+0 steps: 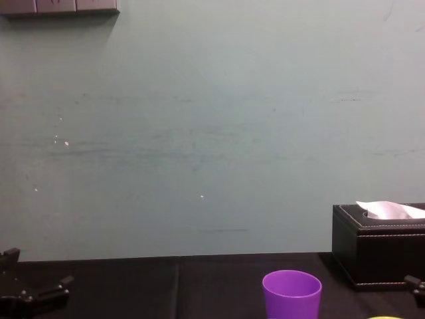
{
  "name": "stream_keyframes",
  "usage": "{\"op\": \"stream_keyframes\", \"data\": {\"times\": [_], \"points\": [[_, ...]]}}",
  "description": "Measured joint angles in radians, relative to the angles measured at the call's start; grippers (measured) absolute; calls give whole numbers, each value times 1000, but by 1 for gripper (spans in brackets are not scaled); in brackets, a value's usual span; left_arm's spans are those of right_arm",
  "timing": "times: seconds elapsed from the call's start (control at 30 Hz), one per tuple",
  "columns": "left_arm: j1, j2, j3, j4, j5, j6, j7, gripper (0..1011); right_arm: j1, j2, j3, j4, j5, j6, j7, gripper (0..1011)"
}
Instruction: Stack the three plastic cups sequentially using one hand.
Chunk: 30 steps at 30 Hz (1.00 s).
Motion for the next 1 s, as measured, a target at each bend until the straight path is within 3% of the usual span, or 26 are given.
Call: {"op": "stream_keyframes", "data": {"times": [0.23, 0.43, 0.73, 1.0], "points": [[0, 0, 0, 0, 0, 0, 0, 1011, 0, 0, 0, 0, 0, 0, 0, 1003], [0, 0, 0, 0, 0, 0, 0, 1012, -37, 7, 28, -31, 22, -2, 20, 1003], [0, 0, 0, 0, 0, 0, 0, 1011, -166, 60, 115, -145, 131, -39, 99, 1003], [0, 0, 0, 0, 0, 0, 0, 1011, -282, 107, 175, -228, 181, -75, 141, 1003]]}}
